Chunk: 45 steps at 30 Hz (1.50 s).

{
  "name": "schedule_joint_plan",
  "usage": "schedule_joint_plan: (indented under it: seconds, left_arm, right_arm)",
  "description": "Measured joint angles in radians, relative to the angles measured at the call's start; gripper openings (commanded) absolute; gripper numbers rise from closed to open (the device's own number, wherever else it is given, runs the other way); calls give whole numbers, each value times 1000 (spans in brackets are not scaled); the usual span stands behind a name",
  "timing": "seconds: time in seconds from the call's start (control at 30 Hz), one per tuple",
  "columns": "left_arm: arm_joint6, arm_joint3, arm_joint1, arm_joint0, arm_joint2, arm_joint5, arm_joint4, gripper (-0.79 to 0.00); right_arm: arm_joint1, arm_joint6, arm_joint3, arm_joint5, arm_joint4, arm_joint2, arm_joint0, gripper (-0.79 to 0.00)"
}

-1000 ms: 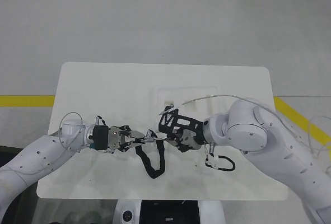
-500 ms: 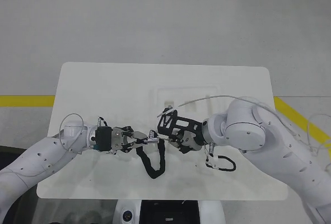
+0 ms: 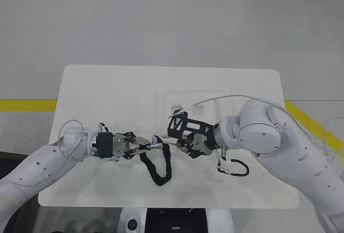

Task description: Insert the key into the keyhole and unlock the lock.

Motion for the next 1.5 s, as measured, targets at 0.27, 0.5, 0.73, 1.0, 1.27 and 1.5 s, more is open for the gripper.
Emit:
schedule_joint_plan:
  seconds: [0.27, 0.5, 0.73, 1.0, 1.27, 1.5]
  left_arm:
    - [81, 16, 13, -7, -51, 26, 98, -785]
    - [102, -18, 9, -38, -58, 47, 137, -785]
    - [107, -17, 5, -43, -54, 52, 126, -785]
    - [101, -19, 5, -38, -55, 56, 122, -785]
    - [77, -38, 0, -2, -72, 51, 141, -785]
    - [147, -1, -17, -1, -72, 92, 197, -785]
  right_arm:
    - [15, 78, 15, -98, 69, 23, -11, -785]
    - [21, 81, 11, -111, 76, 33, -10, -785]
    - [20, 81, 11, -111, 76, 33, -10, -785]
    - [21, 76, 11, -109, 68, 32, -14, -785]
    - [30, 141, -3, -11, -72, 20, 10, -785]
    - [45, 140, -19, -48, -62, -64, 55, -785]
